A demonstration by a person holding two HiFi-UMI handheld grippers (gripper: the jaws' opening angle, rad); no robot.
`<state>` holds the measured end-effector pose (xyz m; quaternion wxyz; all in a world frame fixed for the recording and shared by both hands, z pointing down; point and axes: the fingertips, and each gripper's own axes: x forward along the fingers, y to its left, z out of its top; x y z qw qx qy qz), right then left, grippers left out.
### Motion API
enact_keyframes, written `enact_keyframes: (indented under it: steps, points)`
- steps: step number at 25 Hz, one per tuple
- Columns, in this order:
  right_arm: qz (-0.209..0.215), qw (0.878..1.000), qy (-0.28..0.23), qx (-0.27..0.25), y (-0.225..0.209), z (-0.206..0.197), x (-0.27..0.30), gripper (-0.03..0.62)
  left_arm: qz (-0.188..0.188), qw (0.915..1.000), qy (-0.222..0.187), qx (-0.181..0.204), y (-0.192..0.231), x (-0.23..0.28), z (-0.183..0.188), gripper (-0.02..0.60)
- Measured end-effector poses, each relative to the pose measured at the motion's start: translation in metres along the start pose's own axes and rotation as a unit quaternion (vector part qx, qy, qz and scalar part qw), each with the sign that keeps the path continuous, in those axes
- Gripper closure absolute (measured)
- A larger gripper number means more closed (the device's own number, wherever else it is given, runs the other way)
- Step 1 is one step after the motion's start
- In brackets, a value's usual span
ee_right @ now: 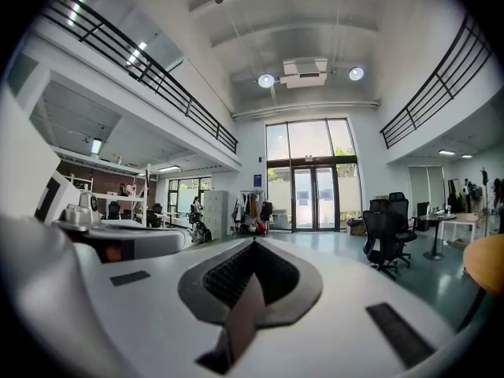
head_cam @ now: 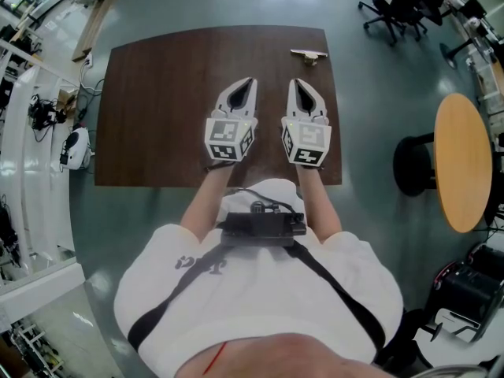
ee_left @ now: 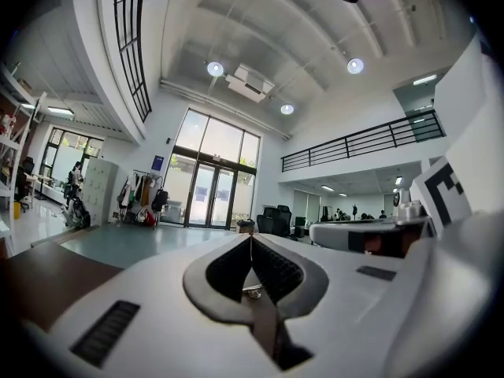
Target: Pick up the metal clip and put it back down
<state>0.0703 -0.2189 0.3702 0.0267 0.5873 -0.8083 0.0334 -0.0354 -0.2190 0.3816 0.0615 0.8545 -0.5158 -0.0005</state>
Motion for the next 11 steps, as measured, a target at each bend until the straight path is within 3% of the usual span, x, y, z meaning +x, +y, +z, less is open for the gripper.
enact_keyframes:
  steps: [11]
  points:
    - [0.008,1.000,0.001,-0.009,0.015,0.003,0.006,0.588,-0.005,1.0000,-0.006,-0.004,0.007,-0.004,0.005,0.568]
